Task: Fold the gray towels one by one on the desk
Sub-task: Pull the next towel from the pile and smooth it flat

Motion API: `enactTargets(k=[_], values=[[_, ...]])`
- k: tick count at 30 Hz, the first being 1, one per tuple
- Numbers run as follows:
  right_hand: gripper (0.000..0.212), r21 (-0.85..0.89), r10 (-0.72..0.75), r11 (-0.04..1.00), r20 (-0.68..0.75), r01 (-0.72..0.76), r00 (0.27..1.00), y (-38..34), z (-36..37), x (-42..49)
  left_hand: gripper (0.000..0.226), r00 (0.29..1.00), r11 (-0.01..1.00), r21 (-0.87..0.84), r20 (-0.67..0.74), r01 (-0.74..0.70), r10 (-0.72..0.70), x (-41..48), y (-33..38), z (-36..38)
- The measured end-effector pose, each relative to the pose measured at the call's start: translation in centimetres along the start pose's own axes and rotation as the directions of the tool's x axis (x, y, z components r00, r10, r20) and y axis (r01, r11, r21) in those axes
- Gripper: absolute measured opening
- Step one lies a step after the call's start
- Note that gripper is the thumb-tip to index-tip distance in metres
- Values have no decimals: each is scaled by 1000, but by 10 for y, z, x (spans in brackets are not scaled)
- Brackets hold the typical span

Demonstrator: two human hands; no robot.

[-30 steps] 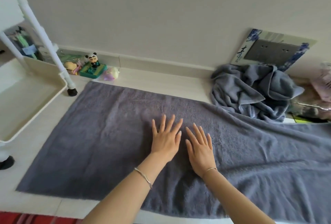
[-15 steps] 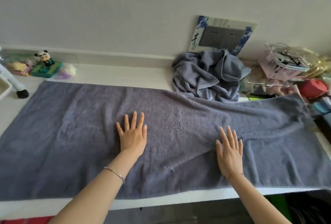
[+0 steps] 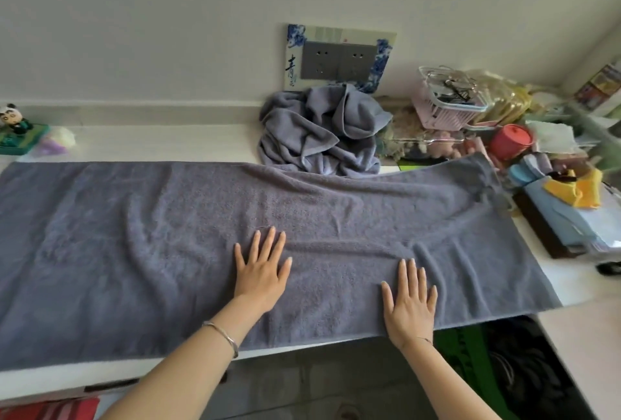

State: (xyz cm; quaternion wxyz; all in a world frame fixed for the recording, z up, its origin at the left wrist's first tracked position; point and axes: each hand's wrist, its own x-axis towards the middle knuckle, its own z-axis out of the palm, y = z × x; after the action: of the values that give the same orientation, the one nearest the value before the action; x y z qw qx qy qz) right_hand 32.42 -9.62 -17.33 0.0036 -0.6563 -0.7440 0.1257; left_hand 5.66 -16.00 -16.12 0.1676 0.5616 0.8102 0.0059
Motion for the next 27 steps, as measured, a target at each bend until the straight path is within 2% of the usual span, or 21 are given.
enactTargets(k=[3,6,10,13,17,20,23,27], values=[[87,4,25,1000,5,-25,1000,14,-3,-9,66,999,999,11,5,32,-32,0,2,2],[84,30,10,1000,-29,-9,1000,13,-8,-8,68,998,999,-22,-38,48,-49,-5,12,6],[71,23,-184,982,-47,185,982,-19,-16,14,65,993,998,-28,-100,53,-56,-11,12,13],[73,-18,-298,954,7,298,955,-29,-11,37,62,990,997,-13,-118,75,-76,-12,9,16],[73,1,-329,944,41,329,943,-12,-8,47,69,980,993,-21,-160,119,-120,-4,12,11],[71,118,-360,927,-1,357,933,1,-22,63,72,974,989,-52,-175,139,-146,22,19,-8],[57,225,-343,910,-65,348,937,12,-45,104,60,972,988,-130,-211,82,-108,60,34,-32],[41,303,-352,888,-32,345,935,6,-71,180,51,956,968,-238,-292,-80,7,108,57,-58]])
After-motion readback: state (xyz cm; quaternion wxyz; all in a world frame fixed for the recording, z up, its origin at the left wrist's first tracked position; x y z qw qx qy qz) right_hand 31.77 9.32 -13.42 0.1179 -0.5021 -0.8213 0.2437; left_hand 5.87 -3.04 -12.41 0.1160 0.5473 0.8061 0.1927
